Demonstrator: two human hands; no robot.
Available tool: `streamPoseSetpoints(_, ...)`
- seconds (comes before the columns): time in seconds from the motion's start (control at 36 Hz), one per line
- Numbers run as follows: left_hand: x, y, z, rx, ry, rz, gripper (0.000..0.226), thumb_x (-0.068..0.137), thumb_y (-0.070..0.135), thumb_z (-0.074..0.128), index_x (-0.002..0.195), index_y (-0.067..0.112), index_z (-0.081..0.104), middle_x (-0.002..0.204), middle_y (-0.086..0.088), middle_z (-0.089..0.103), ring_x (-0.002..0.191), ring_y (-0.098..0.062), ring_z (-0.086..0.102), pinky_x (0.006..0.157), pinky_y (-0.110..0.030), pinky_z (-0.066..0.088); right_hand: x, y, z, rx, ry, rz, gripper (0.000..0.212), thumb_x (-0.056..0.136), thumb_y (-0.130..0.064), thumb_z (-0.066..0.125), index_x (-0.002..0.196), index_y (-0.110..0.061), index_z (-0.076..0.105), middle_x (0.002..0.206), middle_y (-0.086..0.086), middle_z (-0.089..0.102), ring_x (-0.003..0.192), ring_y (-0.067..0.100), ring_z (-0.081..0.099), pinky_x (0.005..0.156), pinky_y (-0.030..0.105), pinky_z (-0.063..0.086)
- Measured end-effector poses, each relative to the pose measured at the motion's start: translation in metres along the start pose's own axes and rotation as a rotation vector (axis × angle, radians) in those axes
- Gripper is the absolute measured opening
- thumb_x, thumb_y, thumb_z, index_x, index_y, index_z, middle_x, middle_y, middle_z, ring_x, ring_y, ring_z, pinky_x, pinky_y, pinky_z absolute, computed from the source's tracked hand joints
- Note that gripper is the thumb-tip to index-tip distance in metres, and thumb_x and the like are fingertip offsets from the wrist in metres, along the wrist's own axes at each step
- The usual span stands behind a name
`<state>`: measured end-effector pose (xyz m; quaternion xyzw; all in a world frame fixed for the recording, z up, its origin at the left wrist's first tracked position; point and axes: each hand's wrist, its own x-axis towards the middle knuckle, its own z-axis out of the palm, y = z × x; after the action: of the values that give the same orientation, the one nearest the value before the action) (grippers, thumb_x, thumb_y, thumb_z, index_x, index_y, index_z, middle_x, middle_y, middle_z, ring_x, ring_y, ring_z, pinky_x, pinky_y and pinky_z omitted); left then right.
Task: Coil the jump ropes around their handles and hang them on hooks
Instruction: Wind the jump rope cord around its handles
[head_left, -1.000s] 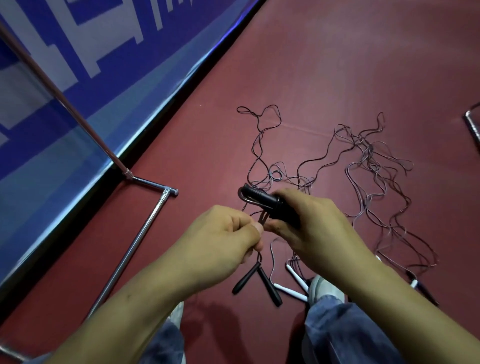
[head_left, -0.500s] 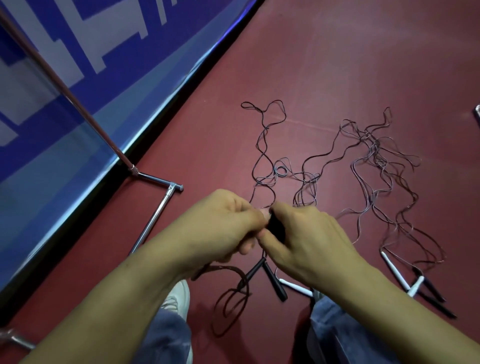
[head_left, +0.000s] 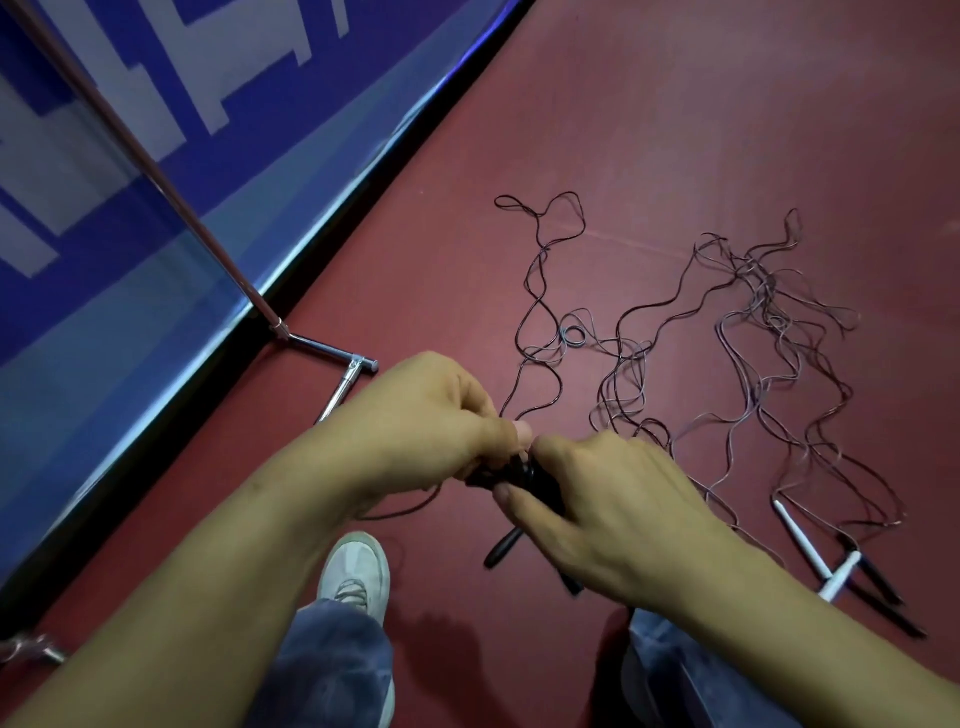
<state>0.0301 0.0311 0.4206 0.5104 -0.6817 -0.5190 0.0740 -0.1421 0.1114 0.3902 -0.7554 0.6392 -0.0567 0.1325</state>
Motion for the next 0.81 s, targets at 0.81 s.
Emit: streamPoseSetpoints(0.81, 0.009, -0.017, 0.042, -0.541, -0.085, 0.142, 0.021, 0.096, 0.02, 0.05, 0.082, 0.006, 0.056, 0.056, -0.002, 0.034, 0.059, -0.023, 0.022, 0.055, -0.032, 0.027, -0.001, 0.023, -0.027, 0.966, 0.106, -0.024, 0.03, 0.076, -0.052, 0.069, 0.1, -0.037, 0.06, 0.07, 0.007, 0.066, 0.061, 0.033, 0.055, 0.058, 0.053, 0.048)
